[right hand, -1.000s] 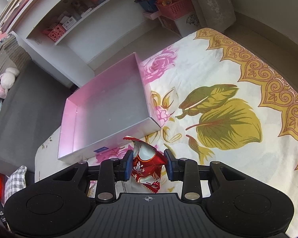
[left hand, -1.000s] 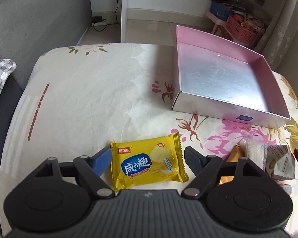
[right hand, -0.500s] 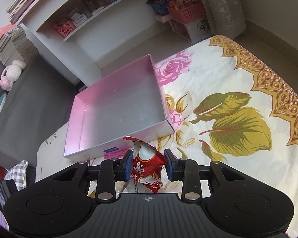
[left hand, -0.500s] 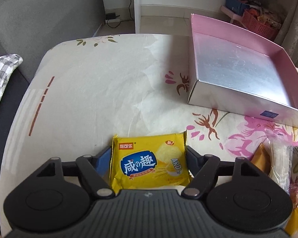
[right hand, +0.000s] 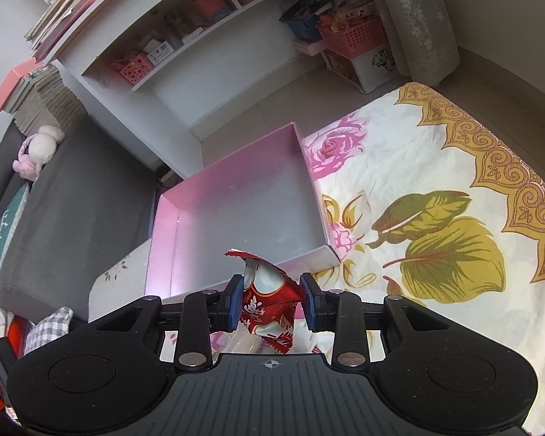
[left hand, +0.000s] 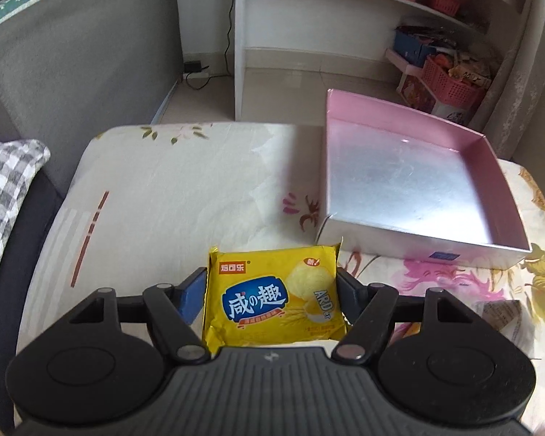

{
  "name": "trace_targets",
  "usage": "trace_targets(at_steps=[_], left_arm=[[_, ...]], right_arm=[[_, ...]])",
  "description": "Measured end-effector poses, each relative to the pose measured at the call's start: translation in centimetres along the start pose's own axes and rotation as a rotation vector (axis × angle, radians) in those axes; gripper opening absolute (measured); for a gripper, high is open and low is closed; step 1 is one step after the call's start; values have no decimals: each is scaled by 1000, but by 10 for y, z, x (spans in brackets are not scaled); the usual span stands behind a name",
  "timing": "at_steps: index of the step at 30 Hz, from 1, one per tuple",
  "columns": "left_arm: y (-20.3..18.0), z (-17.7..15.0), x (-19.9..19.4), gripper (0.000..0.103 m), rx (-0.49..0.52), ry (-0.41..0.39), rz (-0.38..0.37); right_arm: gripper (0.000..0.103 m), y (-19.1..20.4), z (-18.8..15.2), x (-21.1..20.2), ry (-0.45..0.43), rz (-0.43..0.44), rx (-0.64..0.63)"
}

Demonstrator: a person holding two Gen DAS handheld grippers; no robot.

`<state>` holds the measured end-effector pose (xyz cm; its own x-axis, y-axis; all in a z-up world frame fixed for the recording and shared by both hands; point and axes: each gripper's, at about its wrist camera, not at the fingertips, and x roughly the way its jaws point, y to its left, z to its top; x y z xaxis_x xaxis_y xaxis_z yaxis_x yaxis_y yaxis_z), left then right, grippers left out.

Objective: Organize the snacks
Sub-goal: 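Carry both snacks into the pink box and open both tools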

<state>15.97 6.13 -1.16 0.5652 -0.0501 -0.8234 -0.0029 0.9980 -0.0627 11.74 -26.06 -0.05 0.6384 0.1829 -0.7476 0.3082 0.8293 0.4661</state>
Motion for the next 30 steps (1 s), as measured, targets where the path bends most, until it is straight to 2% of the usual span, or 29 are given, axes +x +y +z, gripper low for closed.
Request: trace_targets(at_steps=[5, 16, 22, 25, 26, 27, 29, 30], left_arm=[[-27, 15, 0, 69, 65, -43, -49], [-84, 41, 40, 69, 209, -117, -147], [-104, 48, 56, 70, 257, -135, -155], [-107, 49, 61, 74, 253, -149, -144], [-107, 48, 61, 83, 248, -156, -138], [-106, 48, 60, 91, 240, -168, -132], [-105, 47, 57, 97, 228, -185, -127], [-104, 47, 57, 99, 225, -183, -128]], right_arm=[[32, 11, 12, 13, -21, 11, -22], [33, -4, 29, 60, -28, 58, 20], [33, -5, 33, 73, -41, 86, 26], [36, -4, 34, 75, -60, 99, 29], [39, -4, 35, 76, -63, 98, 29], [53, -4, 36, 76, -62, 97, 29], [68, -3, 36, 75, -70, 92, 29], [69, -3, 37, 74, -74, 92, 25]])
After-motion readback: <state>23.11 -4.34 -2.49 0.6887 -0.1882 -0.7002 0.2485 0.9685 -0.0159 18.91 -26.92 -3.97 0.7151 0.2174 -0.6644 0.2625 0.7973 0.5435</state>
